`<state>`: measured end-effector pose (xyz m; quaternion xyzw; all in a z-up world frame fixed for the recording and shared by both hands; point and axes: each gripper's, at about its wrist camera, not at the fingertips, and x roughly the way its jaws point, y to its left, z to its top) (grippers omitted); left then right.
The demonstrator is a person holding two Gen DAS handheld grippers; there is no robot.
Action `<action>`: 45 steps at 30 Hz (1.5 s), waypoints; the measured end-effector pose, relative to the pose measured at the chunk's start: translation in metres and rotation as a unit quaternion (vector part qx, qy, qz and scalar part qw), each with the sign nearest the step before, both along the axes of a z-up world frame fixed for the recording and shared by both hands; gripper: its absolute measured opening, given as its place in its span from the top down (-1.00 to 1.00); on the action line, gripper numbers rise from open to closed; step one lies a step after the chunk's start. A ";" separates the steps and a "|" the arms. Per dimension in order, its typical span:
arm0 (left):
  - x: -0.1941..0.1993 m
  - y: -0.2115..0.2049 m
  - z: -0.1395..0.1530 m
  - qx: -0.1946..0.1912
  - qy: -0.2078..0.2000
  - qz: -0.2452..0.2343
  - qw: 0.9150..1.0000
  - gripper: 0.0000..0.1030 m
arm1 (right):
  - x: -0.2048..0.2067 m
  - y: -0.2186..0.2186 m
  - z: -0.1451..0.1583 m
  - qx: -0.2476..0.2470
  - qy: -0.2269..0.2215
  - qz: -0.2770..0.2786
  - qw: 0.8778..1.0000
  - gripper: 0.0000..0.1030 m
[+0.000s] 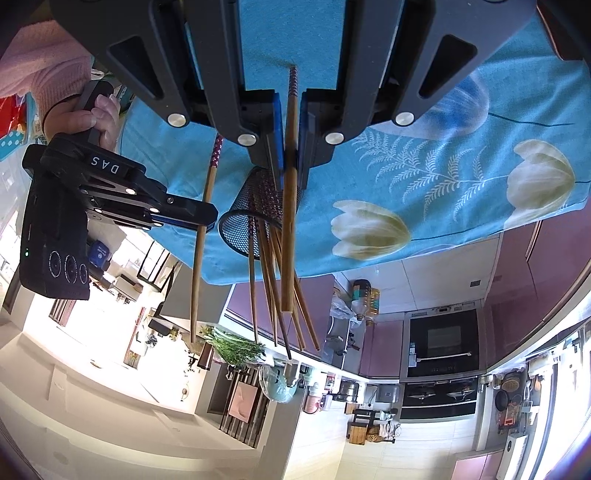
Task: Organize utensils
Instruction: 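Carry both upright chopsticks over the black mesh cup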
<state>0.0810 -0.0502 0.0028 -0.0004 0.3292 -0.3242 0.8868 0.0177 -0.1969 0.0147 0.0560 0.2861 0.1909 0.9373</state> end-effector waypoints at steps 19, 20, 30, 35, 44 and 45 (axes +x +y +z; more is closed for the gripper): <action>0.013 -0.018 0.011 0.007 -0.003 -0.023 1.000 0.86 | 0.005 -0.012 0.009 0.008 -0.011 -0.003 1.000 0.88; 0.014 -0.019 0.011 0.008 -0.003 -0.024 1.000 0.86 | 0.005 -0.013 0.010 0.008 -0.012 -0.003 1.000 0.88; 0.018 -0.029 0.015 0.011 -0.005 -0.030 0.999 0.86 | 0.005 -0.018 0.015 0.010 -0.021 -0.001 1.000 0.88; 0.019 -0.031 0.016 0.012 -0.006 -0.031 0.999 0.86 | 0.006 -0.020 0.018 0.011 -0.023 0.000 1.000 0.88; 0.019 -0.031 0.017 0.009 -0.011 -0.030 0.999 0.86 | 0.005 -0.023 0.023 0.008 -0.031 0.002 0.999 0.88; 0.020 -0.032 0.018 0.009 -0.011 -0.030 0.999 0.86 | 0.005 -0.022 0.024 0.008 -0.031 0.002 0.999 0.88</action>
